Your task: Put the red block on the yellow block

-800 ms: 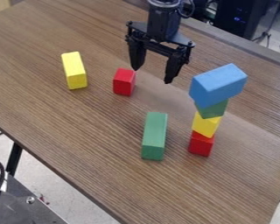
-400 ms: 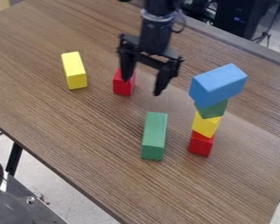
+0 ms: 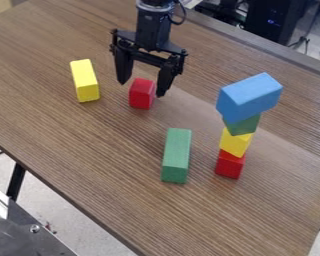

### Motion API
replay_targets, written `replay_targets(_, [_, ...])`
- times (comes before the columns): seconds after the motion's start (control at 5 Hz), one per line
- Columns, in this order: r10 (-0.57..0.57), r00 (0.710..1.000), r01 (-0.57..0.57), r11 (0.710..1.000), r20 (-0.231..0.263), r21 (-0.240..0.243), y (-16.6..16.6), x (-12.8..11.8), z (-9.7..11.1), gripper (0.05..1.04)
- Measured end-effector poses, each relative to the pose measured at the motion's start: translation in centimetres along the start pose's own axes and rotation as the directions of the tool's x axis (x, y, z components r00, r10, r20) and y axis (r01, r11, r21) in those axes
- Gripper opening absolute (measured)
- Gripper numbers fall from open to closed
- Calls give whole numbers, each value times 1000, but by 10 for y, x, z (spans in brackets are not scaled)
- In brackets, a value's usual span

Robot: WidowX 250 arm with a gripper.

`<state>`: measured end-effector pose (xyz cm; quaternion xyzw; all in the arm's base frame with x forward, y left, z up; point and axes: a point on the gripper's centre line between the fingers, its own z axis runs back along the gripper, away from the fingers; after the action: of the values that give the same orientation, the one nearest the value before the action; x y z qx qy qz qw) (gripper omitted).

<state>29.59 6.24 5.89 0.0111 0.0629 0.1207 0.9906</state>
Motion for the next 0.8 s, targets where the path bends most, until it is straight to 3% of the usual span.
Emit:
replay_targets(0.4, [40, 999, -39, 998, 6, -58, 5, 14, -11, 949])
replay_targets(0.6, [50, 999, -49, 995, 7, -84, 5, 18, -19, 691])
replay_targets(0.8, [49, 998, -47, 996, 29, -73, 7, 21, -19, 551])
